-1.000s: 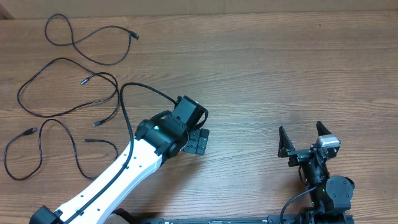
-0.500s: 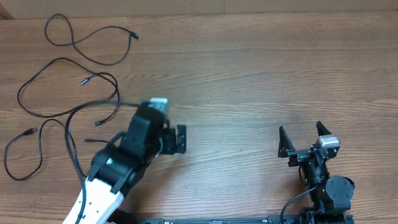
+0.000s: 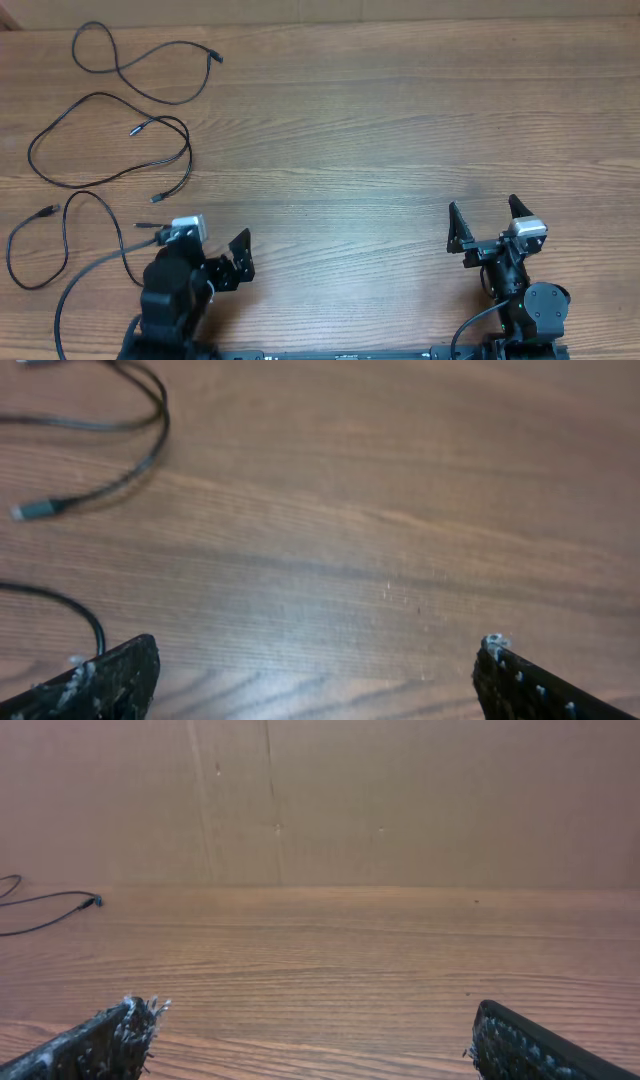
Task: Untangle cables
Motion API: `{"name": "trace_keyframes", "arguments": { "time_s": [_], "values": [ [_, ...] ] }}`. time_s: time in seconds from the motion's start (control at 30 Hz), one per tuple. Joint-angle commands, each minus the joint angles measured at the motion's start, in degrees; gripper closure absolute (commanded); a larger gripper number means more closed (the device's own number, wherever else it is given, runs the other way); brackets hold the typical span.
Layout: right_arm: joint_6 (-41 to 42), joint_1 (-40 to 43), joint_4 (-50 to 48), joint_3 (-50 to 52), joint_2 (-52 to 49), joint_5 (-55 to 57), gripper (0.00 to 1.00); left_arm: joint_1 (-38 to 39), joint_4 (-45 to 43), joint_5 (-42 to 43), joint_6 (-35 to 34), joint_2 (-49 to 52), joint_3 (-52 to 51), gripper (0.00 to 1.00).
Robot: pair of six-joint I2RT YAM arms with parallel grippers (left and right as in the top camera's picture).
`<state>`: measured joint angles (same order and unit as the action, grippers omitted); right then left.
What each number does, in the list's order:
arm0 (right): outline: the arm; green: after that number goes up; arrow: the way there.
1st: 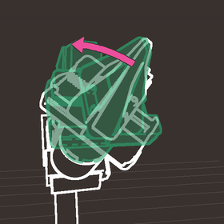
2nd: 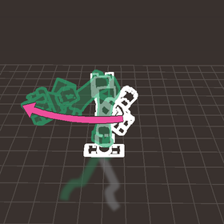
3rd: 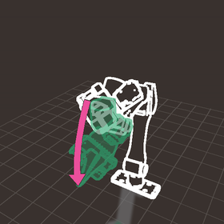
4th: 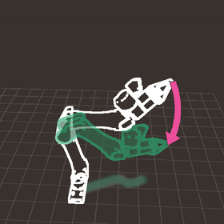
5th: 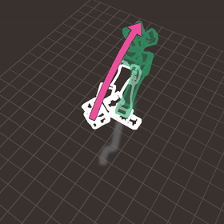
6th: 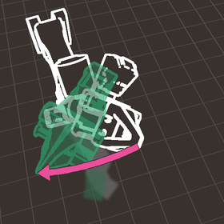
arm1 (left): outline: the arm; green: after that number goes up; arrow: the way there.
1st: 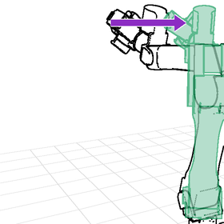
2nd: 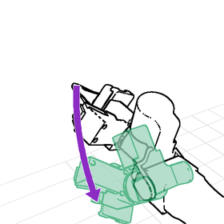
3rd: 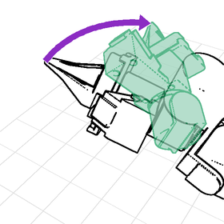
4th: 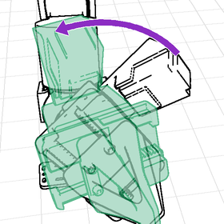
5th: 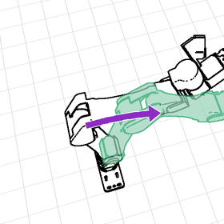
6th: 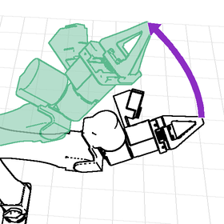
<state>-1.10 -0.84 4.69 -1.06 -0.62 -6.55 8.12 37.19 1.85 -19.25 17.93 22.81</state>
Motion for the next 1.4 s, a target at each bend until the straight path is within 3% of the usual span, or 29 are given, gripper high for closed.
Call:
{"name": "trace_keyframes", "arguments": {
  "time_s": [0.0,0.1,0.17,0.23,0.63,0.93,1.03,1.1,1.37],
  "values": [
    [-0.7,0.2,-0.3,0.6,0.4,0.5,0.00,-2.4,-1.6,2.3,3.3,-3.0,-2.2,0.00],
    [-0.7,0.2,-0.3,0.6,0.4,0.5,0.00,-3.1,-5.1,3.2,5.9,-2.7,-3.9,0.00],
    [-0.7,0.2,-0.3,0.6,0.4,0.5,0.00,-4.4,-11.6,7.8,13.0,-2.8,-6.4,0.00],
    [-0.7,0.2,-0.3,0.6,0.5,0.5,0.00,-4.9,-14.4,8.8,15.0,-3.2,-7.5,0.00],
    [-0.7,0.2,-0.3,0.6,0.4,0.5,0.00,-7.4,-28.2,8.1,13.3,-17.5,-20.1,0.00],
    [-0.7,0.2,-0.3,0.6,0.4,0.5,0.00,-7.9,-42.2,-0.6,15.9,-17.8,-22.6,0.00],
    [-0.7,0.2,-0.3,0.6,0.4,0.5,0.00,-7.9,-40.5,-1.8,20.1,-17.8,-22.6,0.00],
    [-0.7,0.2,-0.3,0.6,0.4,0.5,0.00,-7.9,-33.6,-6.9,18.0,-17.8,-22.6,0.00],
    [-0.7,0.2,-0.3,0.6,0.5,0.5,0.00,-7.7,-33.0,-7.8,16.9,-17.8,-22.6,0.01]
  ]
}}
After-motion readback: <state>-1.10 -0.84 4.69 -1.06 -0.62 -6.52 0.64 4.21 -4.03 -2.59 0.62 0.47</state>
